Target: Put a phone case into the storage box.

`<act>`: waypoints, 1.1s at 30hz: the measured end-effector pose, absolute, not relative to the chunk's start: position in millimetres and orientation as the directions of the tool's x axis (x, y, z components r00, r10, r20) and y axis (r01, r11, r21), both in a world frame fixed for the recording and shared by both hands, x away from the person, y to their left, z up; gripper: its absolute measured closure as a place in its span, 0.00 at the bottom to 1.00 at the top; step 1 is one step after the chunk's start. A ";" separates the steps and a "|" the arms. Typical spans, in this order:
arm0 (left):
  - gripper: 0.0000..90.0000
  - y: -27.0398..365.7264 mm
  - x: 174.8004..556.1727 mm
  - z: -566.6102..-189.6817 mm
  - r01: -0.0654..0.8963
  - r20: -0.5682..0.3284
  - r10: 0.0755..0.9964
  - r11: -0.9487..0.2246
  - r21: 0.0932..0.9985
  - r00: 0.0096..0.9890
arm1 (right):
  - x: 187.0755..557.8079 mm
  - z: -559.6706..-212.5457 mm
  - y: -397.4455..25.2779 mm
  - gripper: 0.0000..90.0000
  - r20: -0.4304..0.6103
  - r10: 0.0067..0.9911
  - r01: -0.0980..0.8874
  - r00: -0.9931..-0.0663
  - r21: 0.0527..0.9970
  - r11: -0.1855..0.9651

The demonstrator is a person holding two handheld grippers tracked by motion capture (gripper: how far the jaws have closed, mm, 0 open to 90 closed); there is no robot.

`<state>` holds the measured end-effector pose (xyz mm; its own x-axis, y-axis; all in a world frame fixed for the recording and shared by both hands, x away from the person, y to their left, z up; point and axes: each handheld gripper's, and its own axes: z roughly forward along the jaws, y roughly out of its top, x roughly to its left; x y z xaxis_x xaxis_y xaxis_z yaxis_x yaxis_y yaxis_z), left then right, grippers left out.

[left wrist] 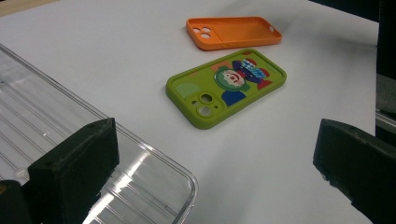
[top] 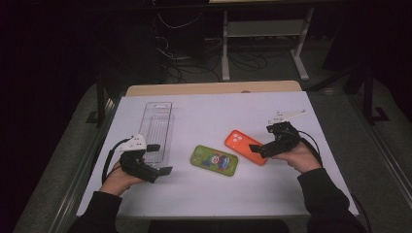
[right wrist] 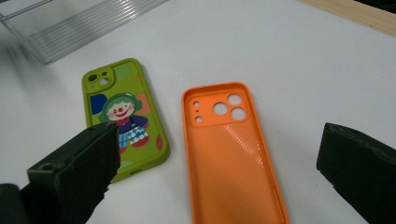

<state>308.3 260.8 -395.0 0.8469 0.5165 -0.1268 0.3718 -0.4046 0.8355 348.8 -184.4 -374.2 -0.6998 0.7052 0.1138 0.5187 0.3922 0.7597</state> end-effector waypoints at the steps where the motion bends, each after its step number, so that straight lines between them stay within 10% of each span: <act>1: 0.00 260.0 307.8 -395.2 0.376 -0.136 0.519 -0.393 0.839 0.844 | 351.5 -374.2 -184.8 0.00 0.111 0.704 0.516 -0.701 0.760 0.395; 33: 0.00 260.6 307.3 -396.5 0.380 -0.140 0.516 -0.395 0.836 0.845 | 398.6 -369.6 -179.0 0.00 0.085 0.706 0.571 -0.703 0.660 0.489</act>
<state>307.3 260.6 -396.5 0.8452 0.5157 -0.1400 0.3798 -0.3954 0.8363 398.6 -179.0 -369.6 -0.7026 0.7065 0.0851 0.5712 0.4886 0.6596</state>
